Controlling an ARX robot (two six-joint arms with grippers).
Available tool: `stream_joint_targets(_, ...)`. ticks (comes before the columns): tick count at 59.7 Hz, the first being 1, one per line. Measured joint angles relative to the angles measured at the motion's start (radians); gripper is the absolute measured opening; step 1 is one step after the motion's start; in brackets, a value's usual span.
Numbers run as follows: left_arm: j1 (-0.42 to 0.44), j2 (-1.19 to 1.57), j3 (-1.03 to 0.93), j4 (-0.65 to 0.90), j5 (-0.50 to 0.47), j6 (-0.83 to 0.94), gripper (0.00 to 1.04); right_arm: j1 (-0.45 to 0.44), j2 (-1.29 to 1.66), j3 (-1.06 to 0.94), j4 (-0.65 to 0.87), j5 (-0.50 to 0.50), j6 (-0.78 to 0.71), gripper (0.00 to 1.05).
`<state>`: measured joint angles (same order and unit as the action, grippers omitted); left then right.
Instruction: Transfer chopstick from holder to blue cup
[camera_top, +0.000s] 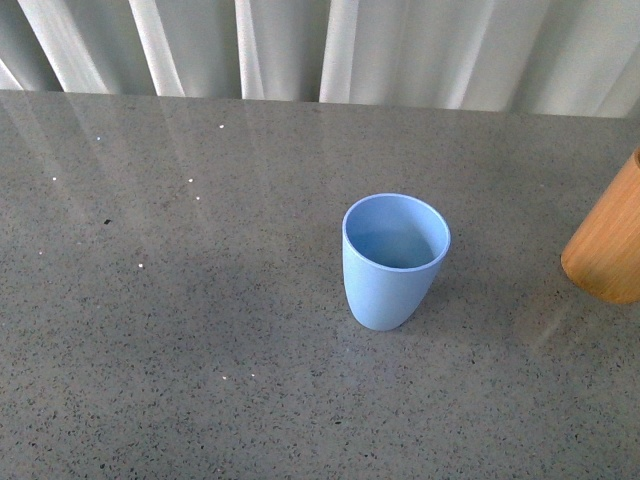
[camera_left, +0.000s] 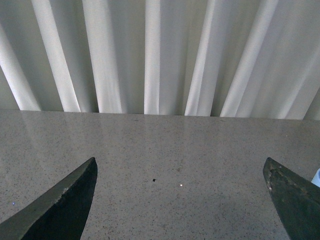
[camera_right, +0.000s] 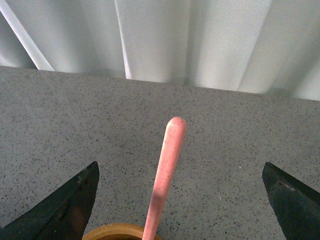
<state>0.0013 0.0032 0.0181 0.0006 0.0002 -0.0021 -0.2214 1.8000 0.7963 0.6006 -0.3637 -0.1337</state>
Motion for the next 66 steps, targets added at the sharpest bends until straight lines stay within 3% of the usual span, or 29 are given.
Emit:
stream_joint_targets(20, 0.0, 0.0, 0.0, 0.0, 0.0, 0.0, 0.98, 0.017, 0.059, 0.051, 0.018, 0.008, 0.008, 0.94)
stream_joint_targets(43, 0.0, 0.0, 0.0, 0.0, 0.0, 0.0, 0.98, 0.02, 0.072, 0.06, 0.034, 0.018, 0.009, 0.31)
stream_joint_targets(51, 0.0, 0.0, 0.0, 0.0, 0.0, 0.0, 0.98, 0.027, 0.072, 0.059, 0.05, 0.007, 0.02, 0.02)
stream_joint_targets(66, 0.0, 0.0, 0.0, 0.0, 0.0, 0.0, 0.98, 0.049, 0.058, 0.028, 0.117, 0.014, 0.03, 0.02)
